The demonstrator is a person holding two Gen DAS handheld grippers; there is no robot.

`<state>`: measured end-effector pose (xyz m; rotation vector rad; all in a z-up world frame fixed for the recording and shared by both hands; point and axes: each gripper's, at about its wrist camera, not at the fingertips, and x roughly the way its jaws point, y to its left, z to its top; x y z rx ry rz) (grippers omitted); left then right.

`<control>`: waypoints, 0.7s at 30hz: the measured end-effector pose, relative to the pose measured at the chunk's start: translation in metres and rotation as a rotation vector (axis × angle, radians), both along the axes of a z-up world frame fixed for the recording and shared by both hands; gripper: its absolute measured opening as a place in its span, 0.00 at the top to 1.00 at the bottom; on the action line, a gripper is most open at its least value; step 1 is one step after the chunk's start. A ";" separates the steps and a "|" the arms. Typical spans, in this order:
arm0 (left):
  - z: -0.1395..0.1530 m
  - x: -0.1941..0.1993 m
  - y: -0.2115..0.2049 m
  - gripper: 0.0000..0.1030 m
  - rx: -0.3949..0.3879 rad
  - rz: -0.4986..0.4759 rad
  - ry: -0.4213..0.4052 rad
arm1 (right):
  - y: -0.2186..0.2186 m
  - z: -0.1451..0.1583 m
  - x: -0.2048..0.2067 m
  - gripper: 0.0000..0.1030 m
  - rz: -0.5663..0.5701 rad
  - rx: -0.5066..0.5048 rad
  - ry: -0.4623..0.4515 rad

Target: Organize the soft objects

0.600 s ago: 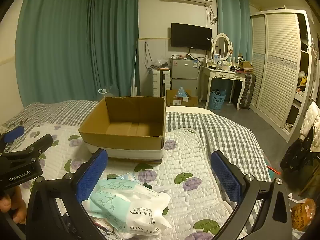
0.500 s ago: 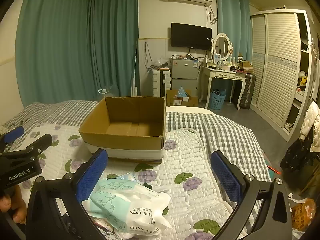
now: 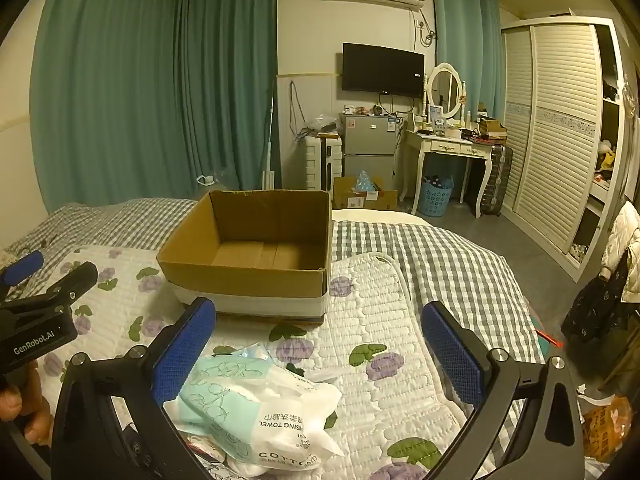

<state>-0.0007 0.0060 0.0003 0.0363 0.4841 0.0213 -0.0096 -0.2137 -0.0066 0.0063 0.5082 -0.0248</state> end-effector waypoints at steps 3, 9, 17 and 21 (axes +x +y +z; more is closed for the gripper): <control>0.000 0.001 0.000 0.00 0.002 -0.001 0.004 | 0.000 0.001 0.000 0.00 -0.001 -0.002 0.001; -0.001 0.000 -0.001 0.00 0.003 -0.001 0.005 | 0.001 0.000 0.001 0.00 -0.002 0.000 0.001; -0.002 0.000 -0.002 0.00 0.003 -0.001 0.004 | -0.001 0.002 0.000 0.00 0.000 -0.002 0.001; -0.002 -0.001 -0.003 0.00 0.001 -0.005 0.005 | 0.000 0.002 0.000 0.00 0.001 -0.003 0.003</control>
